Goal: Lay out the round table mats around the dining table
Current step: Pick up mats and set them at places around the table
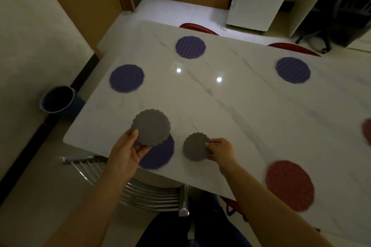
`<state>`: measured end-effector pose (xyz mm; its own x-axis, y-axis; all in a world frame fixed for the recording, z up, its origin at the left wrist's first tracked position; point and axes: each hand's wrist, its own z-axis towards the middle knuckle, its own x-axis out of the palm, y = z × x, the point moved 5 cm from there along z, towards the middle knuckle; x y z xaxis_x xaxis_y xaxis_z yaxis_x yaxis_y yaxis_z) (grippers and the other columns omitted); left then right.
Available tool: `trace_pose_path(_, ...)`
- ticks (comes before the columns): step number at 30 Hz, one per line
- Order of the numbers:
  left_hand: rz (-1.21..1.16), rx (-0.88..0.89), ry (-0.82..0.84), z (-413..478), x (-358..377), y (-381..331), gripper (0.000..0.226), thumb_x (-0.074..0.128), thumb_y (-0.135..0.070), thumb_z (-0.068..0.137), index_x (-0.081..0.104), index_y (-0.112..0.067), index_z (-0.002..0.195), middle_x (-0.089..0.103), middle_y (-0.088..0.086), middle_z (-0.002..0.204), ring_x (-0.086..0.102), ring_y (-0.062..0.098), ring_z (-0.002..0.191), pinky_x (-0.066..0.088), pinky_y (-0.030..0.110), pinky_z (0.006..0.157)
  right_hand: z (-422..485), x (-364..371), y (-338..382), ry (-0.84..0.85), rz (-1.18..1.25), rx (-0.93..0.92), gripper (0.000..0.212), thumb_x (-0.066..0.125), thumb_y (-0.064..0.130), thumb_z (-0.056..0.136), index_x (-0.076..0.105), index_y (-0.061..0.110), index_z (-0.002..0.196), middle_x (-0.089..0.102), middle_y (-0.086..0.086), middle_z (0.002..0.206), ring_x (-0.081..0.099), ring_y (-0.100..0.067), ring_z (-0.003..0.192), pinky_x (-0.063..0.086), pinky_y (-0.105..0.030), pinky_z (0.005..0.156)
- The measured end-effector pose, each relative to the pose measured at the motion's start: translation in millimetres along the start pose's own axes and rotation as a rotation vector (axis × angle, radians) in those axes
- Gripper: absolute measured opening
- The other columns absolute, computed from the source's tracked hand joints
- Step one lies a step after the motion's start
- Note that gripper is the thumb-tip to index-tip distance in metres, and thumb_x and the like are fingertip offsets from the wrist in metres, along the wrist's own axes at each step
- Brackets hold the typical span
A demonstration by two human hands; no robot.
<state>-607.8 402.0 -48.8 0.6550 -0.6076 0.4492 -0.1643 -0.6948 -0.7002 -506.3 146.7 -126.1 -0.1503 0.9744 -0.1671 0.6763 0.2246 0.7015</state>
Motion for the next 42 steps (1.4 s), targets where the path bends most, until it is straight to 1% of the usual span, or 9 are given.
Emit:
trace_pose_path(7, 0.018, -0.04, 0.059, 0.7, -13.1, -0.7, 0.034, 0.051, -0.02, 0.092, 0.056, -0.013, 0.125, 0.069, 0.005, 0.117, 0.067, 0.02, 0.103, 0.06, 0.031, 0.072, -8.5, 13.6, -25.4, -0.058, -0.51, -0.099, 0.014, 0.065, 0.017, 0.084, 0.054, 0.016, 0.092, 0.061, -0.004, 0.089, 0.062, -0.022, 0.085, 0.055, -0.037, 0.072)
trace_pose_path(11, 0.032, -0.056, 0.108, -0.2, -11.1, 0.6, 0.038, 0.057, -0.023, 0.083, 0.059, -0.014, 0.12, 0.07, 0.004, 0.115, 0.068, 0.02, 0.102, 0.059, 0.03, 0.07, -19.8, 14.5, -12.5, -0.1, -0.76, -0.268, 0.022, 0.058, 0.025, 0.089, 0.055, 0.016, 0.109, 0.066, -0.007, 0.104, 0.061, -0.023, 0.089, 0.05, -0.032, 0.072)
trace_pose_path(15, 0.044, -0.082, 0.142, -0.3, -5.1, 7.8, 0.039, 0.058, -0.023, 0.081, 0.059, -0.014, 0.119, 0.068, 0.007, 0.116, 0.07, 0.019, 0.098, 0.059, 0.03, 0.068, -29.3, 8.2, -5.4, -0.094, -0.83, -0.249, 0.038, 0.053, 0.031, 0.093, 0.047, 0.019, 0.128, 0.061, -0.004, 0.123, 0.06, -0.022, 0.106, 0.047, -0.029, 0.083)
trace_pose_path(21, 0.088, -0.143, 0.199, -0.4, 11.2, 26.2, 0.026, 0.05, -0.017, 0.094, 0.06, -0.016, 0.117, 0.072, 0.005, 0.11, 0.071, 0.019, 0.095, 0.06, 0.03, 0.068, -60.3, -1.6, 20.5, -0.146, -0.548, -0.37, 0.031, 0.05, 0.035, 0.094, 0.055, 0.023, 0.122, 0.063, 0.001, 0.117, 0.058, -0.011, 0.092, 0.047, -0.026, 0.077)
trace_pose_path(25, 0.159, -0.195, 0.261, -4.1, 35.6, 42.7, 0.022, 0.054, -0.018, 0.09, 0.063, -0.017, 0.11, 0.076, 0.005, 0.099, 0.073, 0.02, 0.087, 0.059, 0.029, 0.061, -88.6, -0.3, 41.3, -0.027, -0.202, -0.442, 0.039, 0.047, 0.037, 0.095, 0.051, 0.024, 0.132, 0.06, 0.0, 0.126, 0.057, -0.011, 0.109, 0.05, -0.03, 0.094)
trace_pose_path(28, 0.198, -0.223, 0.311, -10.1, 57.3, 56.8, 0.024, 0.055, -0.017, 0.091, 0.062, -0.016, 0.113, 0.074, 0.008, 0.103, 0.072, 0.025, 0.092, 0.06, 0.032, 0.064, -104.4, -8.9, 48.2, -0.039, -0.258, -0.502, 0.042, 0.049, 0.037, 0.094, 0.048, 0.025, 0.134, 0.057, 0.004, 0.128, 0.054, -0.001, 0.1, 0.043, -0.006, 0.076)
trace_pose_path(30, 0.212, -0.217, 0.34, -16.0, 71.8, 65.3, 0.027, 0.057, -0.018, 0.089, 0.06, -0.016, 0.117, 0.074, 0.007, 0.105, 0.071, 0.026, 0.094, 0.06, 0.033, 0.065, -110.0, -21.6, 49.1, -0.109, -0.338, -0.533, 0.044, 0.05, 0.036, 0.094, 0.046, 0.024, 0.136, 0.056, 0.004, 0.128, 0.052, -0.001, 0.096, 0.037, -0.003, 0.068)
trace_pose_path(37, 0.268, -0.218, 0.367, -38.9, 122.5, 100.3, 0.027, 0.056, -0.015, 0.092, 0.057, -0.015, 0.119, 0.068, 0.012, 0.109, 0.073, 0.022, 0.084, 0.059, 0.028, 0.058, -124.7, -84.0, 44.5, -0.228, -0.269, -0.581, 0.044, 0.063, 0.032, 0.087, 0.052, 0.024, 0.129, 0.063, 0.003, 0.122, 0.062, -0.011, 0.103, 0.055, -0.032, 0.087)
trace_pose_path(42, 0.264, -0.231, 0.418, -58.0, 162.4, 140.1, 0.038, 0.056, -0.016, 0.09, 0.053, -0.013, 0.128, 0.067, 0.014, 0.116, 0.07, 0.028, 0.098, 0.059, 0.03, 0.065, -119.7, -146.5, 34.3, -0.262, -0.17, -0.575, 0.018, 0.066, 0.025, 0.085, 0.057, 0.03, 0.099, 0.065, 0.011, 0.098, 0.064, -0.006, 0.09, 0.057, -0.021, 0.072)
